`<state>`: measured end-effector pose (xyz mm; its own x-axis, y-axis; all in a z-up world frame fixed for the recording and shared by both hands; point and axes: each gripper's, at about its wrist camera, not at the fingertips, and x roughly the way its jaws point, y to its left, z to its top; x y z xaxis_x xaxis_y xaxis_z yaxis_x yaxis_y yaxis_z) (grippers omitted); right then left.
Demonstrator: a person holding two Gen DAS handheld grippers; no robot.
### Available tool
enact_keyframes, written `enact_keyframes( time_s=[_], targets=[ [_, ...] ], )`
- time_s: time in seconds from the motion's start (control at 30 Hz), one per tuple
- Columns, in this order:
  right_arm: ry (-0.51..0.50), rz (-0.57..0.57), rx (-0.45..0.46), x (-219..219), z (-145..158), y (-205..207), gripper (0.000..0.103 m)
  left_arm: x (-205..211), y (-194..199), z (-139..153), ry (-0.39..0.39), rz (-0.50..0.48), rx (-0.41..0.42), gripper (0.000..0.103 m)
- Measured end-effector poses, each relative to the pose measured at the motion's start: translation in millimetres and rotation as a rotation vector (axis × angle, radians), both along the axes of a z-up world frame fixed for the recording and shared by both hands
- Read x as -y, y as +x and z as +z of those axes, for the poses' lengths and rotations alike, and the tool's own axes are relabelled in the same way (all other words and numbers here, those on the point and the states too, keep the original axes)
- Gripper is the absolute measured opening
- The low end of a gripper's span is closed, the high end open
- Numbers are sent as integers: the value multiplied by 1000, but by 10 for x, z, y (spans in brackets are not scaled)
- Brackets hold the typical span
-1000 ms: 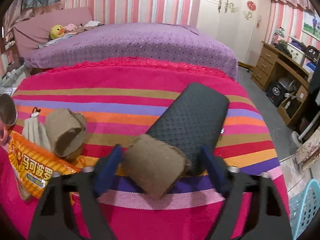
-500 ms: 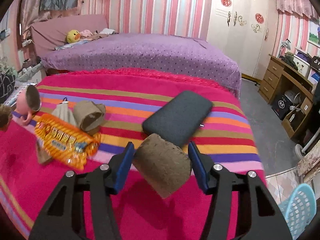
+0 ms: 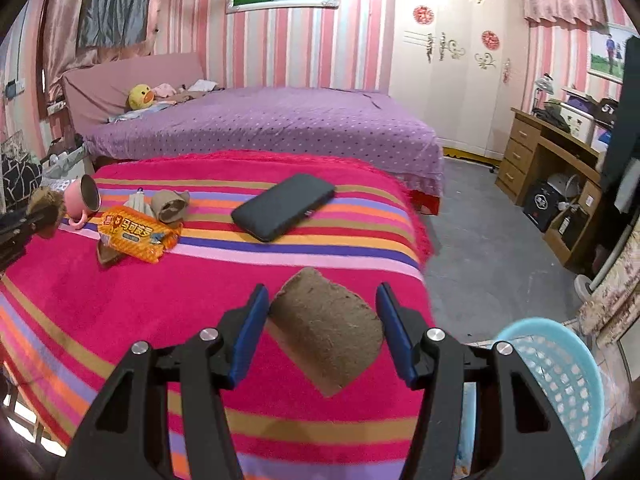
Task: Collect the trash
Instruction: 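Carry the cardboard pieces in both tools over the light-blue basket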
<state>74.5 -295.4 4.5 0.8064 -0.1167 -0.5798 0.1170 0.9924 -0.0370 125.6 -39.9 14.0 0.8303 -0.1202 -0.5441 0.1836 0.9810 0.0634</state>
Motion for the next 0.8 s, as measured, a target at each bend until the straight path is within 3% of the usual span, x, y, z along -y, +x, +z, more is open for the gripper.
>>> enact_keyframes(
  time_s=[0.27,0.4,0.8],
  targets=[
    [-2,-35,20,407,-42,-269,55,542,-168,-195,-7,-52,-42,32],
    [0,-48,25,591,-49,-326,55,819,-236,-316,26,-53,-50,32],
    [17,-127,53,1379,22,-648,56,1574,-296,-303,36,-88,-45,32]
  ],
)
